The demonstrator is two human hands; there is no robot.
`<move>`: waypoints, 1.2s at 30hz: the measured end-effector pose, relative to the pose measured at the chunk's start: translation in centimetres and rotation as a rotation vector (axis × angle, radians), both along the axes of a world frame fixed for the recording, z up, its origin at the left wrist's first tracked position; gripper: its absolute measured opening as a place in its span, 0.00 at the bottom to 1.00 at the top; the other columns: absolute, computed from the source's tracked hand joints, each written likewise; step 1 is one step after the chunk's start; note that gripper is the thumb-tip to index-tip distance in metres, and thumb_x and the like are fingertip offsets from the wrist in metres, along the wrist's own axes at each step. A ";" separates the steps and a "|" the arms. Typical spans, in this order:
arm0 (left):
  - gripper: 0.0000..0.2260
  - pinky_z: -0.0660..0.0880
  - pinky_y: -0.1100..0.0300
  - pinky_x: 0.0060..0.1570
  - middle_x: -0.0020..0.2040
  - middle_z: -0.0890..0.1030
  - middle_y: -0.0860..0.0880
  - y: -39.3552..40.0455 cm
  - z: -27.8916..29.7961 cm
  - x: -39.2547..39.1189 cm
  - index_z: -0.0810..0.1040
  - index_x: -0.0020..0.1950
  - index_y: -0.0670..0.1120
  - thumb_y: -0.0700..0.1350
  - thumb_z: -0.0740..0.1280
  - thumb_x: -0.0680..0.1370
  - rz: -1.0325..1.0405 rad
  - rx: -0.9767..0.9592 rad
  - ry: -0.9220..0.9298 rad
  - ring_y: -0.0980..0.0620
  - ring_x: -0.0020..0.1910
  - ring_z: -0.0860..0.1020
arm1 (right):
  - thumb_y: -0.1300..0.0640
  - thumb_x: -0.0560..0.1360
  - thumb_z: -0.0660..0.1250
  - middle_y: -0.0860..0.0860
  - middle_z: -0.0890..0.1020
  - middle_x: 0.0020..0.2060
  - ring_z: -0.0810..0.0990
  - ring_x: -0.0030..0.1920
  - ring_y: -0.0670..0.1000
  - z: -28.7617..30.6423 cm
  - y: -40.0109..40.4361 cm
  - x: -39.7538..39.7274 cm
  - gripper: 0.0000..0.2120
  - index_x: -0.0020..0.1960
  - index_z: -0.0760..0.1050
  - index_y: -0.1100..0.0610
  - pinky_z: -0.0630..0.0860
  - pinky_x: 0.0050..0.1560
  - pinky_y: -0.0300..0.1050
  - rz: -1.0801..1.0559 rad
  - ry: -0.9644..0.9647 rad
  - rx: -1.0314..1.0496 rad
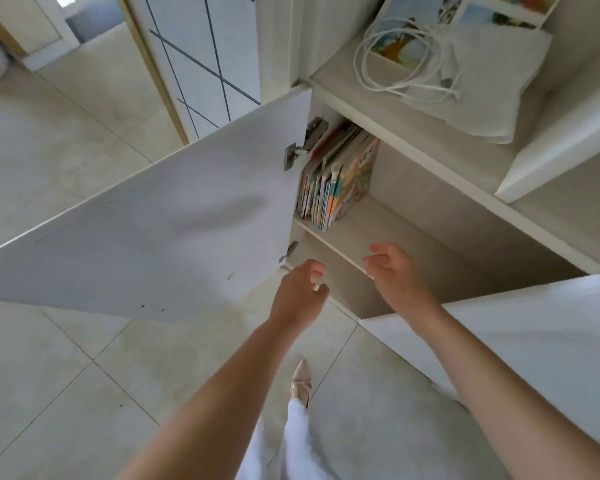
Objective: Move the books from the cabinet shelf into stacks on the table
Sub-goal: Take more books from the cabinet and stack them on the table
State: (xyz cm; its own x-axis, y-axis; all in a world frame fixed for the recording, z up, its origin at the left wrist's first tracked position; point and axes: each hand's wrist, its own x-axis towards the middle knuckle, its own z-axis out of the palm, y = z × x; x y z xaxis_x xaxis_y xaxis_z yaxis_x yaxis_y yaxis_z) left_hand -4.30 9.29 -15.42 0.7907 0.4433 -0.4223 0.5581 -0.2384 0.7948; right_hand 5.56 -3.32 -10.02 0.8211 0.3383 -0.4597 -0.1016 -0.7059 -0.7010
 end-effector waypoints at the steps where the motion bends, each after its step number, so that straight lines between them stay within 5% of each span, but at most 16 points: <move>1: 0.15 0.76 0.57 0.55 0.59 0.80 0.50 0.1 -0.6 0.8 0.76 0.62 0.47 0.39 0.65 0.76 0.011 -0.002 0.001 0.51 0.53 0.79 | 0.53 0.77 0.63 0.49 0.79 0.54 0.78 0.57 0.50 -0.5 0.6 1.4 0.16 0.63 0.72 0.52 0.75 0.61 0.54 -0.001 0.014 0.005; 8: 0.17 0.75 0.53 0.59 0.64 0.76 0.50 2.2 -5.6 5.5 0.74 0.65 0.47 0.40 0.66 0.76 0.043 0.037 -0.026 0.51 0.56 0.77 | 0.54 0.78 0.64 0.46 0.78 0.49 0.81 0.52 0.51 -3.8 6.0 7.7 0.11 0.59 0.70 0.53 0.79 0.56 0.55 -0.154 0.107 0.148; 14: 0.22 0.74 0.49 0.62 0.66 0.75 0.48 4.8 -8.9 10.6 0.70 0.69 0.47 0.40 0.67 0.75 0.092 0.056 -0.098 0.48 0.62 0.76 | 0.39 0.70 0.70 0.52 0.77 0.53 0.80 0.47 0.52 -5.7 11.8 13.7 0.35 0.69 0.62 0.55 0.82 0.39 0.50 -0.231 0.155 0.094; 17: 0.27 0.77 0.47 0.58 0.68 0.74 0.47 5.5 -9.4 13.2 0.65 0.73 0.49 0.40 0.67 0.75 0.123 0.065 -0.147 0.47 0.61 0.77 | 0.41 0.69 0.73 0.54 0.75 0.56 0.79 0.52 0.57 -6.2 14.5 15.7 0.39 0.70 0.57 0.54 0.82 0.47 0.56 -0.243 0.150 0.061; 20: 0.31 0.78 0.46 0.55 0.69 0.72 0.47 6.1 -9.7 15.4 0.60 0.76 0.51 0.41 0.68 0.75 0.151 0.071 -0.202 0.46 0.61 0.78 | 0.48 0.69 0.74 0.56 0.75 0.58 0.79 0.51 0.57 -7.3 16.0 16.9 0.38 0.68 0.56 0.55 0.82 0.47 0.56 -0.233 0.068 0.030; 25: 0.31 0.78 0.43 0.56 0.68 0.71 0.47 6.7 -10.9 17.3 0.61 0.74 0.54 0.44 0.69 0.74 0.208 0.103 -0.284 0.44 0.62 0.77 | 0.58 0.71 0.71 0.58 0.77 0.53 0.81 0.43 0.55 -8.8 15.8 18.6 0.25 0.58 0.58 0.54 0.80 0.30 0.47 -0.221 0.018 -0.043; 32: 0.32 0.81 0.48 0.45 0.63 0.69 0.48 5.1 -11.8 16.6 0.62 0.74 0.53 0.37 0.67 0.73 0.236 0.195 -0.443 0.48 0.54 0.78 | 0.61 0.72 0.72 0.59 0.80 0.48 0.84 0.40 0.57 -8.9 14.5 19.2 0.23 0.62 0.64 0.58 0.83 0.30 0.51 -0.259 0.146 -0.035; 36: 0.32 0.80 0.49 0.46 0.59 0.70 0.48 4.4 -12.6 16.7 0.66 0.72 0.53 0.34 0.67 0.71 0.246 0.231 -0.501 0.48 0.53 0.76 | 0.60 0.72 0.72 0.60 0.81 0.49 0.84 0.41 0.59 -9.0 13.9 19.4 0.23 0.63 0.67 0.60 0.83 0.33 0.54 -0.239 0.168 -0.042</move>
